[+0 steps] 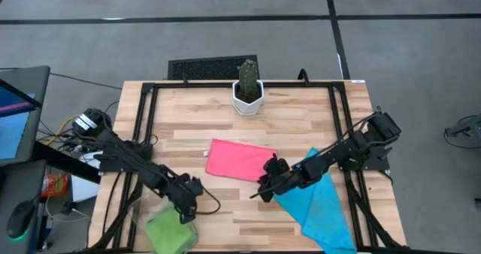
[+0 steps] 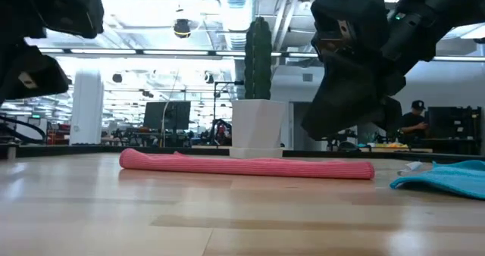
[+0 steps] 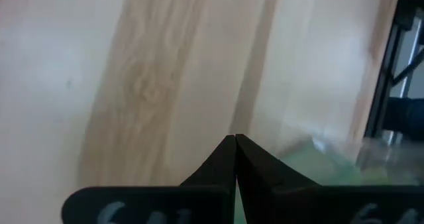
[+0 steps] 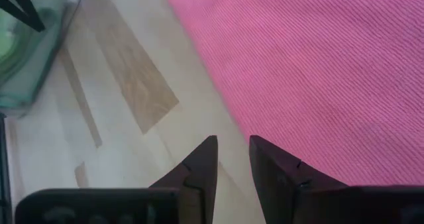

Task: Fold microfiber towels
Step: Fold the pink microfiber cloth

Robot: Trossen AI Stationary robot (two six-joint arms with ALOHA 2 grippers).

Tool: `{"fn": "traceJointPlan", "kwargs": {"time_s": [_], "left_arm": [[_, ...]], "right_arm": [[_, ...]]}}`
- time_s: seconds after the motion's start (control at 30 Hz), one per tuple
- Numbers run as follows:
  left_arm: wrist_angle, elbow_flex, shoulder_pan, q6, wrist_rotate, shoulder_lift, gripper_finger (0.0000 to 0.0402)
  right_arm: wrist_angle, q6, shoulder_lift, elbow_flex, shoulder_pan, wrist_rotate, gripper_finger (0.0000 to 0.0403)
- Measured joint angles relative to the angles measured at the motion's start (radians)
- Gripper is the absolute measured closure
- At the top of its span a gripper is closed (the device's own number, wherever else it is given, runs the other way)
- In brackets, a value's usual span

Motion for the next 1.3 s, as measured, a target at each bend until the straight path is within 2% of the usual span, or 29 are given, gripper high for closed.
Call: {"fn": "traceJointPlan", "kwargs": {"time_s": [0.1, 0.2, 0.3, 0.37, 0.6, 0.8, 0.93, 1.13, 1.3], "left_arm": [[0.003, 0.006, 0.001, -0.034, -0.092, -0.023, 0.0401], [0.009, 0.022, 0.028, -0.032, -0.248, -0.047, 0.0401], [0.059, 0.028, 0.089, 0.024, -0.377, -0.055, 0.0401], [0.081, 0.028, 0.135, 0.064, -0.41, -0.036, 0.0401], [0.122, 0.027, 0.216, 0.187, -0.321, 0.107, 0.0401], [0.089, 0.026, 0.242, 0.166, -0.354, 0.179, 0.0401], [0.085, 0.026, 0.247, 0.163, -0.318, 0.221, 0.0401], [0.079, 0.028, 0.249, 0.172, -0.274, 0.212, 0.0401], [0.051, 0.026, 0.274, 0.207, -0.263, 0.153, 0.0401]], "right_arm": [[-0.005, 0.0, 0.005, 0.0, 0.0, 0.026, 0.029], [-0.004, -0.002, 0.005, 0.0, -0.002, 0.065, 0.029], [-0.011, -0.002, 0.006, 0.0, -0.002, 0.078, 0.029], [-0.005, 0.008, 0.022, 0.0, -0.002, 0.078, 0.029], [0.001, 0.08, 0.081, -0.001, 0.019, 0.072, 0.029], [0.0, 0.132, 0.121, 0.0, 0.033, 0.071, 0.029], [0.001, 0.138, 0.125, 0.002, 0.039, 0.07, 0.029], [-0.014, 0.084, 0.092, -0.001, 0.039, 0.05, 0.029], [-0.013, 0.031, 0.023, -0.001, 0.04, 0.103, 0.029]]}}
